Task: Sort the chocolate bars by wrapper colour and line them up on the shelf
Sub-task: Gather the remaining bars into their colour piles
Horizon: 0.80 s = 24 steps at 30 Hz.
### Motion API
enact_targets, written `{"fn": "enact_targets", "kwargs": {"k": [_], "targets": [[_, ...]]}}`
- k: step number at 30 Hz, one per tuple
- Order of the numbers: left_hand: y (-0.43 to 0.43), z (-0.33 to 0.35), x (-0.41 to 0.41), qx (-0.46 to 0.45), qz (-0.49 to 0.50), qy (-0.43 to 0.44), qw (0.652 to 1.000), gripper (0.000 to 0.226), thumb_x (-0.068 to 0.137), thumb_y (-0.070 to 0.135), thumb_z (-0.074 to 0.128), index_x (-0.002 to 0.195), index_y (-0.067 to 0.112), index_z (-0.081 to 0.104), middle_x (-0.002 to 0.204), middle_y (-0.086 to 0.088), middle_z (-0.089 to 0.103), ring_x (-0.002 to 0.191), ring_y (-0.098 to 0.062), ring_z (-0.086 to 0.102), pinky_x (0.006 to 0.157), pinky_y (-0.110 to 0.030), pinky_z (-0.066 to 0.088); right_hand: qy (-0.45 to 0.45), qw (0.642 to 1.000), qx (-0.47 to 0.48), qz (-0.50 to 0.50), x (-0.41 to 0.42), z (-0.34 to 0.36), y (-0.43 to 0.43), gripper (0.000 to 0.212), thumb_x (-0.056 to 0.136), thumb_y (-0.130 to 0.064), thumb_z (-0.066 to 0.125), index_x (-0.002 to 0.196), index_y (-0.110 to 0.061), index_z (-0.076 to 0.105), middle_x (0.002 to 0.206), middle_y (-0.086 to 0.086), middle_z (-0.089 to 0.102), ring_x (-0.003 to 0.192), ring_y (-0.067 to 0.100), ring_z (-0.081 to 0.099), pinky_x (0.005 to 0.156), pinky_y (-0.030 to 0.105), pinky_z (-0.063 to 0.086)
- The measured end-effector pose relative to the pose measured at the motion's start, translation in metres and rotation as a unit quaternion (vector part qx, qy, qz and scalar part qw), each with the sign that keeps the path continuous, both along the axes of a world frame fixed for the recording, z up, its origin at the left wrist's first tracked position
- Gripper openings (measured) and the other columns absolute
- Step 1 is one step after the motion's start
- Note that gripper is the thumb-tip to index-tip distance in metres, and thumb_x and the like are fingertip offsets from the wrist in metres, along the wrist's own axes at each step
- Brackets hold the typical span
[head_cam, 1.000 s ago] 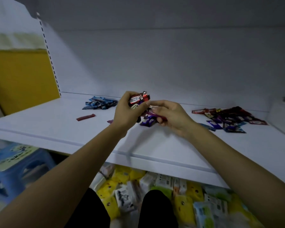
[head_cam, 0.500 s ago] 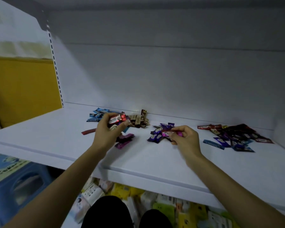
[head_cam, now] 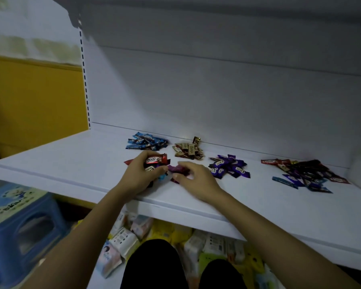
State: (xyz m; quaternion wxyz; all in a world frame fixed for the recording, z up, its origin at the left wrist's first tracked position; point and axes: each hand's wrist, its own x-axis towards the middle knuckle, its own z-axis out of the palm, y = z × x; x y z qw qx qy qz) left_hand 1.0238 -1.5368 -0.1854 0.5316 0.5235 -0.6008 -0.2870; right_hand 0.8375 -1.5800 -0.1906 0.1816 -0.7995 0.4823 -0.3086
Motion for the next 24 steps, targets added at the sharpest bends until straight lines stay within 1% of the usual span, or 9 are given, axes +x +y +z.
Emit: {"fn": "enact_targets", "kwargs": {"k": [2, 6, 8, 9, 11, 14, 18, 20, 24], "targets": [[0.0, 0.001, 0.002, -0.002, -0.013, 0.014, 1.0, 0.038, 0.083, 0.023, 0.072, 0.117, 0.027, 0.055, 0.101, 0.009, 0.064, 0.07, -0.002, 0.061, 0.052, -0.012, 0.045, -0.045, 0.999, -0.007, -0.017, -0.002, -0.002, 0.0, 0.056, 0.085, -0.054, 0.059, 0.135, -0.03, 0.048, 0.137, -0.003, 0.052, 0.126, 0.015, 0.045, 0.103, 0.033, 0.039], [-0.002, 0.001, -0.001, -0.004, -0.053, -0.031, 0.998, 0.033, 0.086, 0.017, 0.069, 0.117, 0.022, 0.061, 0.106, 0.004, 0.067, 0.071, -0.002, 0.059, 0.054, -0.01, 0.044, -0.08, 0.996, -0.01, -0.025, -0.002, -0.002, 0.002, 0.054, 0.085, -0.056, 0.057, 0.129, -0.026, 0.051, 0.133, -0.004, 0.054, 0.124, 0.016, 0.046, 0.102, 0.037, 0.041], [-0.002, 0.002, -0.002, -0.007, -0.055, -0.032, 0.998, 0.029, 0.087, 0.016, 0.067, 0.116, 0.022, 0.063, 0.104, 0.004, 0.067, 0.078, -0.002, 0.06, 0.056, -0.01, 0.045, -0.05, 0.998, -0.036, -0.032, -0.002, -0.002, 0.004, 0.054, 0.084, -0.059, 0.055, 0.128, -0.028, 0.052, 0.131, -0.005, 0.054, 0.124, 0.015, 0.045, 0.104, 0.038, 0.037], [-0.001, 0.002, -0.002, -0.009, -0.055, -0.029, 0.998, 0.029, 0.088, 0.017, 0.067, 0.115, 0.023, 0.063, 0.103, 0.006, 0.066, 0.081, -0.003, 0.061, 0.057, -0.01, 0.045, -0.013, 0.997, -0.067, -0.039, -0.001, -0.001, 0.007, 0.054, 0.084, -0.061, 0.054, 0.127, -0.03, 0.051, 0.131, -0.006, 0.054, 0.124, 0.014, 0.043, 0.106, 0.034, 0.031], [0.0, 0.002, -0.001, -0.01, -0.059, -0.028, 0.998, 0.028, 0.088, 0.017, 0.066, 0.115, 0.025, 0.063, 0.1, 0.01, 0.065, 0.078, -0.002, 0.06, 0.056, -0.01, 0.044, 0.057, 0.985, -0.154, -0.05, 0.001, -0.001, 0.013, 0.053, 0.085, -0.061, 0.053, 0.127, -0.03, 0.051, 0.13, -0.006, 0.055, 0.123, 0.014, 0.039, 0.101, 0.026, 0.019], [0.0, 0.0, -0.002, -0.009, -0.058, -0.012, 0.998, 0.028, 0.088, 0.016, 0.066, 0.113, 0.029, 0.063, 0.095, 0.014, 0.065, 0.068, -0.001, 0.059, 0.052, -0.009, 0.044, 0.084, 0.969, -0.228, -0.047, 0.005, -0.002, 0.018, 0.051, 0.086, -0.056, 0.054, 0.127, -0.026, 0.053, 0.125, -0.004, 0.058, 0.118, 0.014, 0.041, 0.1, 0.028, 0.02], [-0.003, 0.0, -0.003, -0.015, -0.045, 0.011, 0.999, 0.026, 0.088, 0.016, 0.066, 0.11, 0.03, 0.061, 0.086, 0.009, 0.065, 0.064, -0.003, 0.058, 0.049, -0.011, 0.043, 0.074, 0.97, -0.225, -0.06, 0.004, 0.002, 0.019, 0.047, 0.087, -0.052, 0.056, 0.125, -0.024, 0.054, 0.122, -0.003, 0.06, 0.116, 0.016, 0.043, 0.098, 0.029, 0.023], [-0.002, 0.0, -0.004, -0.019, -0.049, 0.0, 0.999, 0.025, 0.088, 0.016, 0.066, 0.108, 0.03, 0.061, 0.087, 0.008, 0.066, 0.066, -0.004, 0.058, 0.052, -0.013, 0.043, 0.077, 0.971, -0.218, -0.056, 0.004, 0.001, 0.021, 0.046, 0.087, -0.05, 0.057, 0.125, -0.024, 0.053, 0.123, -0.003, 0.059, 0.116, 0.016, 0.042, 0.097, 0.028, 0.023], [-0.001, -0.004, -0.006, -0.022, -0.048, -0.036, 0.998, 0.025, 0.087, 0.016, 0.067, 0.107, 0.028, 0.061, 0.089, 0.01, 0.065, 0.07, -0.004, 0.057, 0.058, -0.017, 0.042, 0.072, 0.977, -0.197, -0.047, 0.003, -0.002, 0.025, 0.049, 0.087, -0.048, 0.057, 0.129, -0.024, 0.048, 0.124, -0.001, 0.056, 0.114, 0.012, 0.034, 0.1, 0.033, 0.027]]}}
